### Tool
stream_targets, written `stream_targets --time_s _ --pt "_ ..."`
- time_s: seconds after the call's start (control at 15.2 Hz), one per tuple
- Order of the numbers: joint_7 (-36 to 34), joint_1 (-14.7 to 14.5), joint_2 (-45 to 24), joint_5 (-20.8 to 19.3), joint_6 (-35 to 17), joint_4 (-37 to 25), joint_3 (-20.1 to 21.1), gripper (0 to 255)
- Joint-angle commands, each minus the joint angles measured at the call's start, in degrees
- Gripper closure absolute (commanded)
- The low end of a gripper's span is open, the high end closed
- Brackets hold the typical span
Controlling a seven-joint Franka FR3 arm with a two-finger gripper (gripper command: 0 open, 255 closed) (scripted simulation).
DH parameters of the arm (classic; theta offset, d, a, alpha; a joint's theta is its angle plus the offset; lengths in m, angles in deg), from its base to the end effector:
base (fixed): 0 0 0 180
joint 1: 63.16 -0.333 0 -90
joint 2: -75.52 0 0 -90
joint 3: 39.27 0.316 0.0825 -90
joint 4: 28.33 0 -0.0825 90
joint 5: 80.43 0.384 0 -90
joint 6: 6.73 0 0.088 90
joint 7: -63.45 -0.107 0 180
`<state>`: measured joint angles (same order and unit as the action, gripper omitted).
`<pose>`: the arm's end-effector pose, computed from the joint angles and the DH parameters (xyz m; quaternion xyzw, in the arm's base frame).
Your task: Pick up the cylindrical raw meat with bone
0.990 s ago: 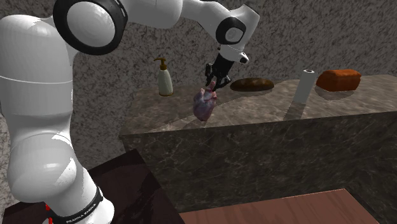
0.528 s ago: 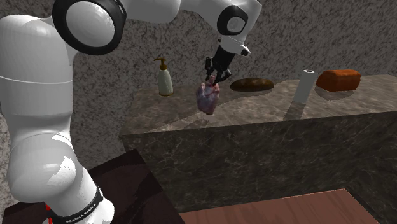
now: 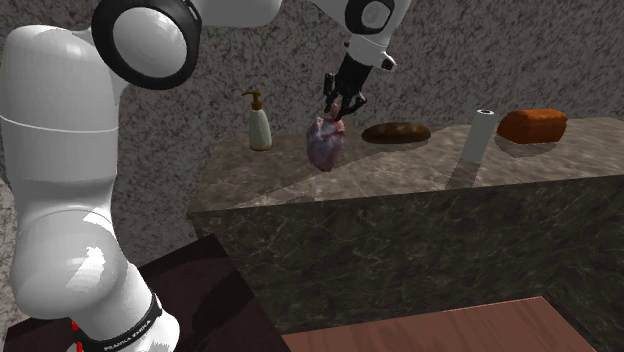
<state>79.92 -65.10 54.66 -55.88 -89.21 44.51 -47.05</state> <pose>0.6464 -0.0010 0.5444 -0.9723 -0.0999 0.0567 0.2034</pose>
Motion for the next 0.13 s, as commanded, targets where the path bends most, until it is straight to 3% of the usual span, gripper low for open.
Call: stream_targets --time_s 0.0,0.07 --pt "-0.2 0.1 0.4 0.0 0.8 -0.4 0.0 255" --pt "-0.2 0.1 0.4 0.0 0.8 -0.5 0.0 255"
